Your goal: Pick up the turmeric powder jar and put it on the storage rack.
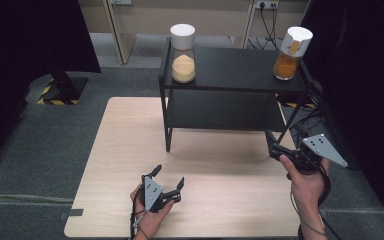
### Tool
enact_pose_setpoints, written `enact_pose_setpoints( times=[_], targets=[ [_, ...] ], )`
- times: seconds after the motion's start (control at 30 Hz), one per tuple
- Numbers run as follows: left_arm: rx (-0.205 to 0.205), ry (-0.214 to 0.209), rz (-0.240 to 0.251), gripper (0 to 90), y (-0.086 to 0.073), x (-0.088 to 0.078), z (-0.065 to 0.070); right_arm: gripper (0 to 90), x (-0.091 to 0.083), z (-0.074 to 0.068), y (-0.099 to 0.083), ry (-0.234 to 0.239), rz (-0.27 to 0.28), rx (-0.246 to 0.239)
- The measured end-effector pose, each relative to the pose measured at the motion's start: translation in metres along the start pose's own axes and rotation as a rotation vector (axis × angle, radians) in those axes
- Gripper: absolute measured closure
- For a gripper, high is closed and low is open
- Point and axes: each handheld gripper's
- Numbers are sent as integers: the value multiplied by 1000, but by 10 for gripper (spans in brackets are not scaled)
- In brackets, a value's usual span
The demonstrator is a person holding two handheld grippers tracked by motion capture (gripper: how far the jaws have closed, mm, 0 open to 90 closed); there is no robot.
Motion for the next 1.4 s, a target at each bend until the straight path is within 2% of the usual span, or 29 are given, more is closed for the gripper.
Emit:
enact_pose_setpoints(
  times=[1.4],
  targets=[
    [2,-4,-1,101,0,0,1,80,-32,-11,-38,16,-47,2]
  ],
)
Point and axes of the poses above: each handheld gripper's, and its own axes: x roughly forward along the jaws, y roughly out of its top, z roughly to its right, and after that the axes turned 14 degrees about z, right-handed
